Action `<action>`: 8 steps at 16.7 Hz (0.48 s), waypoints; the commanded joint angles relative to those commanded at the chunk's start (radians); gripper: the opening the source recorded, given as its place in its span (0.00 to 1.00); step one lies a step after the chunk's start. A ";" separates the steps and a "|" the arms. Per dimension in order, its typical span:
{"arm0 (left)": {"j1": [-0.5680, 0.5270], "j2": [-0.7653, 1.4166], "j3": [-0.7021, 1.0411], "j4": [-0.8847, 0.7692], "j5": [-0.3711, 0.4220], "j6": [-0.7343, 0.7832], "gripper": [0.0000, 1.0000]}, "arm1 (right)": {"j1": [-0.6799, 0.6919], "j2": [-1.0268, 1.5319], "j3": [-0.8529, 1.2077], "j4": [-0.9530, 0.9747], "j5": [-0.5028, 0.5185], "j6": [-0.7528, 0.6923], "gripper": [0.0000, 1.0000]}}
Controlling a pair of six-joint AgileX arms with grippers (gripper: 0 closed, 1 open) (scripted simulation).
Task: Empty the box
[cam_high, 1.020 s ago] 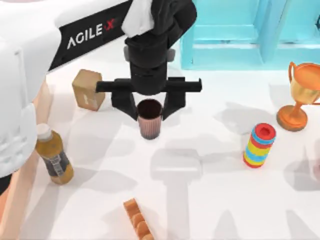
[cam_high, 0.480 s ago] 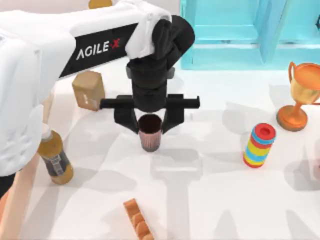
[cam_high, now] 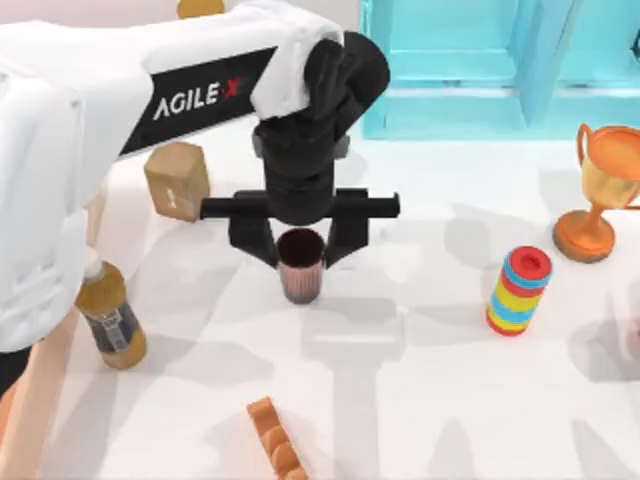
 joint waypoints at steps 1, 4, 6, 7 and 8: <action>0.000 0.000 0.000 0.000 0.000 0.000 0.45 | 0.000 0.000 0.000 0.000 0.000 0.000 1.00; 0.000 0.000 0.000 0.000 0.000 0.000 0.68 | 0.000 0.000 0.000 0.000 0.000 0.000 1.00; 0.000 0.000 0.000 0.000 0.000 0.000 0.83 | 0.000 0.000 0.000 0.000 0.000 0.000 1.00; 0.000 0.000 0.000 0.000 0.000 0.000 0.90 | 0.000 0.000 0.000 0.000 0.000 0.000 1.00; 0.000 0.000 0.000 0.000 0.000 0.000 0.98 | 0.000 0.000 0.000 0.000 0.000 0.000 1.00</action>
